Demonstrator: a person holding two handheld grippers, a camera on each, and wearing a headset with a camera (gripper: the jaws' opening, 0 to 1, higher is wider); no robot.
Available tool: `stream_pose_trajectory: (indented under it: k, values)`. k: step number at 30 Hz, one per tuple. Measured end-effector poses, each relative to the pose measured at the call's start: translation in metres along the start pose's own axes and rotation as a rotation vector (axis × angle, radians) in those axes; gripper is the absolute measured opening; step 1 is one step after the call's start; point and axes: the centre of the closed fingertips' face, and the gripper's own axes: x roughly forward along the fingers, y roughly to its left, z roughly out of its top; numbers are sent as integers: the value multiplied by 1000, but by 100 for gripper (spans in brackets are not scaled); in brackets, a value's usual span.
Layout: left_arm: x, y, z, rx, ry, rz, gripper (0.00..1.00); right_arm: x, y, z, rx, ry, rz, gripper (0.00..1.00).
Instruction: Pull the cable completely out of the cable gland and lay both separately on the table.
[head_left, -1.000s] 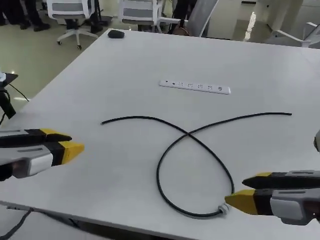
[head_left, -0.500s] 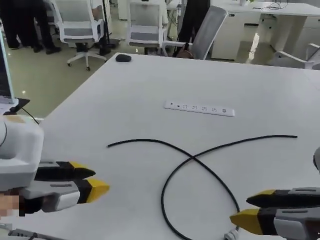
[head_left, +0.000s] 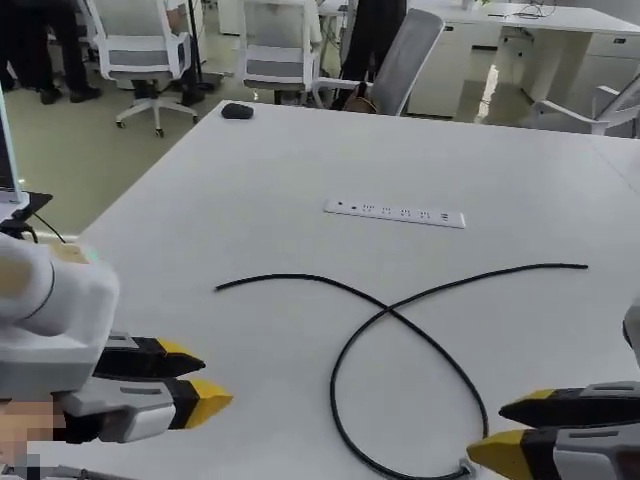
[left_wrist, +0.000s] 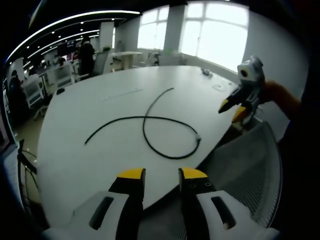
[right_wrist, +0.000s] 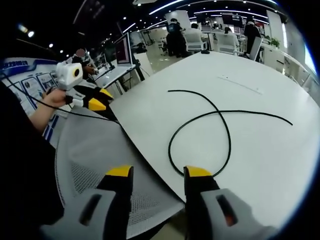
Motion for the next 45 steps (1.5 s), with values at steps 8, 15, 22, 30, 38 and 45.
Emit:
stream_pose_trajectory:
  k: [8,15,22,30,38,45]
  values:
    - [24,-23,7,97,18,-97,26,-3,5,-8,38,-35,-29,39]
    - [43,-40,12,161,40,-175,25,-7,-1,-20,52,-17,-76,38]
    - [65,-62,27,213,26,-239,21,-8,-3,-35,79,13,-94,36]
    - [82,-78,45,305,35,-262,20,-7,8,-38,79,22,-87,35]
    - [101,-100,53,340,42,-342,23,-17,10,-30,85,-26,-104,35]
    - [118,-103,62,342,29,-354,23,-32,13,-26,100,-75,-141,34]
